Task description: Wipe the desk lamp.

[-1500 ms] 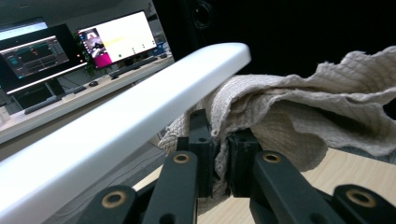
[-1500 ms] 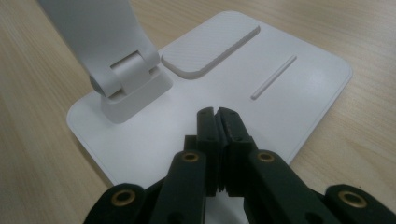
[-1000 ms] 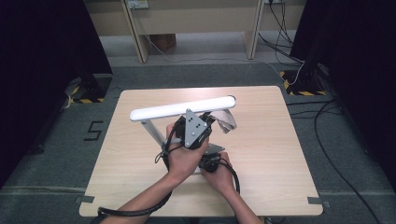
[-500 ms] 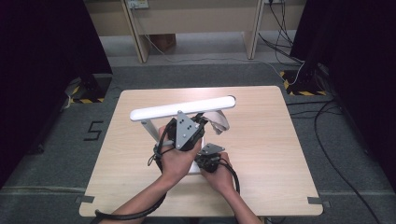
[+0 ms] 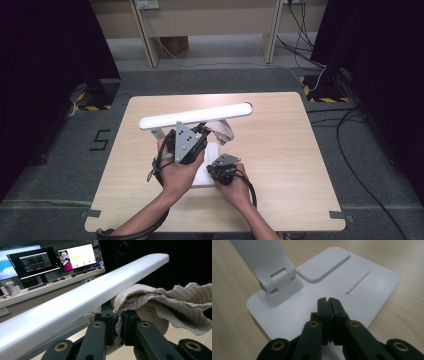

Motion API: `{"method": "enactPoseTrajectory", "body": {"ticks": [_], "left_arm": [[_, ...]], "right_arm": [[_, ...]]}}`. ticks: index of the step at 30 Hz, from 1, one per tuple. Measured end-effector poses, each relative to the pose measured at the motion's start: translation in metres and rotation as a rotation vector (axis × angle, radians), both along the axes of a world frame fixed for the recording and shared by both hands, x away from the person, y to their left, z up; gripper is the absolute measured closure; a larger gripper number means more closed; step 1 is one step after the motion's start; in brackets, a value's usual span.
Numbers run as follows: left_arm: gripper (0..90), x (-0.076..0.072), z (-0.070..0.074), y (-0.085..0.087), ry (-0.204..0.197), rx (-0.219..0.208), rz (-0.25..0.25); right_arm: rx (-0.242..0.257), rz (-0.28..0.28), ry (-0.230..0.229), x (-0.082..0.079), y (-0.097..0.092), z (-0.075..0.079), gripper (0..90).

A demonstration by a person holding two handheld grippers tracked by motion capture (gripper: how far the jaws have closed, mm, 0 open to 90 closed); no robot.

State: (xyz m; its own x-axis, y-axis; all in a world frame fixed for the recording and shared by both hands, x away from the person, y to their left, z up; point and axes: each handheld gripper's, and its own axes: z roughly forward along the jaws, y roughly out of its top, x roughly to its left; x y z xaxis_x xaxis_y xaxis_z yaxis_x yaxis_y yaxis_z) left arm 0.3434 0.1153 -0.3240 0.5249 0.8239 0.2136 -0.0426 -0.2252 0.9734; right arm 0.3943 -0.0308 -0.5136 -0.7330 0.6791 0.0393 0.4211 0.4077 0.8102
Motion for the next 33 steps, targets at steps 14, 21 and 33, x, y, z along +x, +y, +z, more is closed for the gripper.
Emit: {"method": "enactPoseTrajectory", "body": {"ticks": [14,21,33], "left_arm": [[83.0,-0.003,-0.002,0.021,0.006,-0.013,0.045],[83.0,-0.004,-0.003,0.026,0.013,-0.024,0.050],[83.0,-0.007,-0.003,0.038,0.013,-0.028,0.070]], "right_arm": [[0.000,-0.004,0.000,0.000,0.000,0.000,87.9],[0.001,-0.004,0.003,0.000,0.000,0.000,87.9],[-0.001,-0.003,0.003,0.000,0.000,0.000,87.9]]}}
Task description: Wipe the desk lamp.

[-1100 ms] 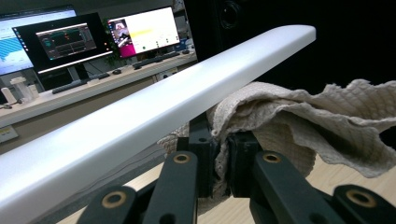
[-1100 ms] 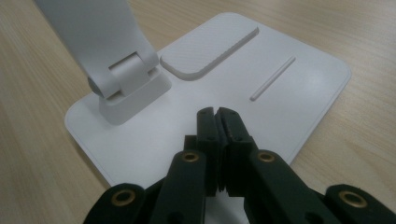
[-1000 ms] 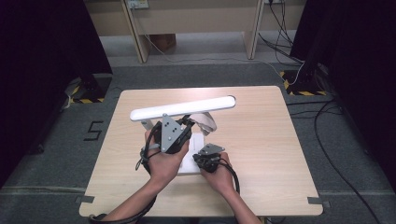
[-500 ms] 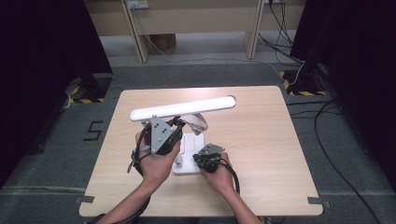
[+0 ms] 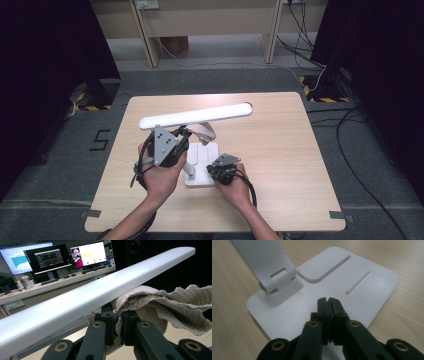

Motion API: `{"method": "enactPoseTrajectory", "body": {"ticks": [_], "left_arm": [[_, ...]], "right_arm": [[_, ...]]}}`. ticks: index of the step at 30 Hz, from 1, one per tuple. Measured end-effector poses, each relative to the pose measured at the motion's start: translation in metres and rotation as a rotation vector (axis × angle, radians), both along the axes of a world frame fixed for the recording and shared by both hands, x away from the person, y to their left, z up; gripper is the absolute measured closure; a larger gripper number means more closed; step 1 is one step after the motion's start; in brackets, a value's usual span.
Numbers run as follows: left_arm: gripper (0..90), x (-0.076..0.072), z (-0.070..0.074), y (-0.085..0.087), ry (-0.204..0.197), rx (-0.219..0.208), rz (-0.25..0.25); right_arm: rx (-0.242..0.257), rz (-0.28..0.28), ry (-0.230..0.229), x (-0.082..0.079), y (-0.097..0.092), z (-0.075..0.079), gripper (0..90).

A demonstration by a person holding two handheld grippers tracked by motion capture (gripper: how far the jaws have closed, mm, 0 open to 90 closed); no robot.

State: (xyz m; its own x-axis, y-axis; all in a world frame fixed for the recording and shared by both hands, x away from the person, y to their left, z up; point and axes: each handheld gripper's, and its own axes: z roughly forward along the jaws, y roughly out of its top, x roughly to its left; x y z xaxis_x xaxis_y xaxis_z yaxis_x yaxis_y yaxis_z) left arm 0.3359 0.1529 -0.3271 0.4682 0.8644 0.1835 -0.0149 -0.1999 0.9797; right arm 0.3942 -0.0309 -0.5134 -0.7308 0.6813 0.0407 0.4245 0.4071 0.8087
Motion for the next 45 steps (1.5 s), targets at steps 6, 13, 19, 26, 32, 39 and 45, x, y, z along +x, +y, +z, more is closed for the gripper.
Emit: {"method": "enactPoseTrajectory", "body": {"ticks": [6,13,19,26,32,39,45], "left_arm": [[83.0,-0.002,0.000,0.005,0.001,-0.003,0.007],[83.0,-0.003,-0.001,0.010,0.000,-0.006,0.015],[82.9,-0.006,-0.001,0.017,0.001,-0.011,0.032],[82.9,-0.009,-0.002,0.024,0.002,-0.014,0.048],[83.0,-0.010,-0.002,0.029,0.005,-0.026,0.061],[82.9,-0.012,-0.003,0.035,0.009,-0.030,0.072],[82.9,-0.013,-0.004,0.040,0.008,-0.039,0.081]], "right_arm": [[0.001,-0.002,0.000,0.000,0.000,0.000,87.9],[0.000,0.000,-0.002,0.000,0.000,0.000,87.7],[0.000,-0.001,-0.001,0.000,0.000,0.000,87.6],[0.000,-0.002,0.000,0.000,0.000,0.000,87.5],[0.000,-0.001,0.000,0.000,0.001,0.000,87.5],[0.001,-0.001,0.001,0.000,0.000,0.000,87.5],[0.000,0.001,0.000,0.001,0.001,0.000,87.4]]}}
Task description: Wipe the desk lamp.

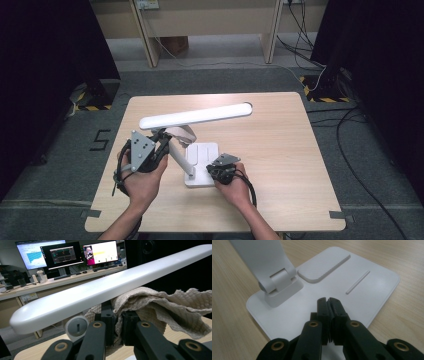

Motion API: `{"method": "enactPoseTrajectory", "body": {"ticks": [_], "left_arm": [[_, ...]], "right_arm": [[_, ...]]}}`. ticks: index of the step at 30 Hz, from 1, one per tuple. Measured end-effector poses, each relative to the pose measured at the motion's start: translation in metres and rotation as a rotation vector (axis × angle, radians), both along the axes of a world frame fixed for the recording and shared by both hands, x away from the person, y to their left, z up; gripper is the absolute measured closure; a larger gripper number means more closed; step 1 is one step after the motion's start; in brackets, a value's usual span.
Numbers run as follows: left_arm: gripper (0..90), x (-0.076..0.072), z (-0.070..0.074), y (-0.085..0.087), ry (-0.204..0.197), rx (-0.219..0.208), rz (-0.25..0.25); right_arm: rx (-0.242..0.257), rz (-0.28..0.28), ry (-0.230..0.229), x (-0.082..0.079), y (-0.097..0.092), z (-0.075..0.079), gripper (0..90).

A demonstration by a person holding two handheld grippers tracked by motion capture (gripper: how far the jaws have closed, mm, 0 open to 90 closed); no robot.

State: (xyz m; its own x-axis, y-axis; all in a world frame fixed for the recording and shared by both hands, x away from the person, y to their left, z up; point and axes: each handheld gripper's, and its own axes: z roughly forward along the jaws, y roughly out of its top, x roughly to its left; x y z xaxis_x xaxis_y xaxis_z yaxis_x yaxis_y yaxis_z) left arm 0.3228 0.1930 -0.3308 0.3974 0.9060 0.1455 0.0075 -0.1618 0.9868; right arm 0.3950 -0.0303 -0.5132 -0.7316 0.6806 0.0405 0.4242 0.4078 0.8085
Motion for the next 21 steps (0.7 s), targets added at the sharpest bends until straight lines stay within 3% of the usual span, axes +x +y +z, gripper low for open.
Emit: {"method": "enactPoseTrajectory", "body": {"ticks": [12,21], "left_arm": [[82.9,-0.001,-0.001,0.002,0.001,0.001,-0.002],[82.8,-0.013,-0.007,0.003,0.025,0.010,-0.059]], "right_arm": [[-0.001,-0.002,-0.003,0.000,0.000,0.000,87.4],[0.003,-0.002,0.003,0.000,0.000,0.000,87.2]]}}
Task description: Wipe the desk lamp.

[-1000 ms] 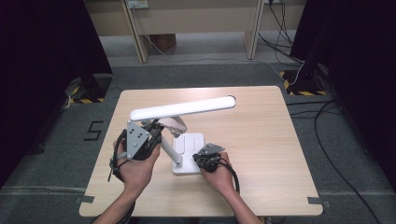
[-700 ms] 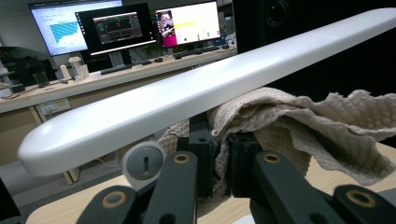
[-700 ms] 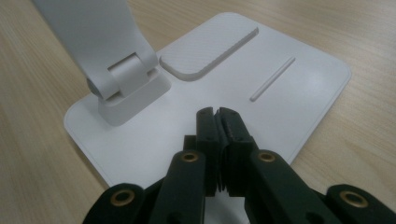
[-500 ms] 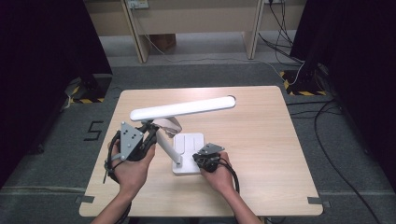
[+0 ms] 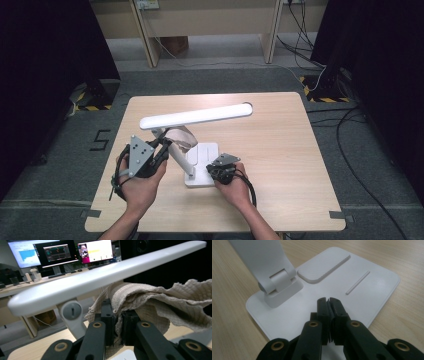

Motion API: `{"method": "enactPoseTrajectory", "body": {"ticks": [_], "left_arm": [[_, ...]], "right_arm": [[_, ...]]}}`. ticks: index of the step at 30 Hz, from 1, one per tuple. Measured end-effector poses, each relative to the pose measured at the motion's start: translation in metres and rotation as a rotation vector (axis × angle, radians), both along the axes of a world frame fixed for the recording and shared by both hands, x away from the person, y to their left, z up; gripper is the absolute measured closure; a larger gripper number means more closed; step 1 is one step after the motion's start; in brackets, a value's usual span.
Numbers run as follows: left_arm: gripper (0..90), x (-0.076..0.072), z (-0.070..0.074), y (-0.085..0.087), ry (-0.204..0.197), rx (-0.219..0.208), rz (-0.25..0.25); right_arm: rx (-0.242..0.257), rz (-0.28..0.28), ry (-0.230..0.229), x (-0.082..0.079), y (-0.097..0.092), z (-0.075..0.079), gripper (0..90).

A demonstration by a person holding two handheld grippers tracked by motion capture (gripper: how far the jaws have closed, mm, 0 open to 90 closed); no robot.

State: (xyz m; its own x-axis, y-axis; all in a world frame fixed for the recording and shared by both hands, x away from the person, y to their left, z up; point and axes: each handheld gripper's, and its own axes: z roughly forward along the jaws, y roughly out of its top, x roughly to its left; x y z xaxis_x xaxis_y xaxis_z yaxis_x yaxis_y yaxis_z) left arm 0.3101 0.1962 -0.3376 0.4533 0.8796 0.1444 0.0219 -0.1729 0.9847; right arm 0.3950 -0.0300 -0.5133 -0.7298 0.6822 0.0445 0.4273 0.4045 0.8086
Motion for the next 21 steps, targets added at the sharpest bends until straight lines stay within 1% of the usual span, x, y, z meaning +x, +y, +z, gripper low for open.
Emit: {"method": "enactPoseTrajectory", "body": {"ticks": [3,10,14,15,16,21], "left_arm": [[82.8,-0.007,-0.003,0.005,-0.005,0.024,-0.010],[82.8,-0.022,-0.010,0.026,0.002,0.038,-0.010],[82.8,-0.027,-0.014,0.038,0.006,0.031,0.003],[82.7,-0.028,-0.015,0.039,0.012,0.022,-0.007],[82.8,-0.029,-0.015,0.042,0.013,0.020,-0.004],[82.7,-0.035,-0.017,0.056,0.005,0.020,0.027]], "right_arm": [[0.000,0.000,0.000,0.000,0.000,0.000,87.2],[-0.001,0.001,-0.001,0.000,0.000,0.000,87.1],[0.000,0.000,-0.003,0.000,0.000,0.000,86.9],[0.000,0.000,-0.003,0.000,0.000,0.000,86.9],[0.000,0.001,-0.003,0.000,0.000,0.000,86.9],[-0.001,0.001,-0.003,0.000,0.000,0.000,86.8]]}}
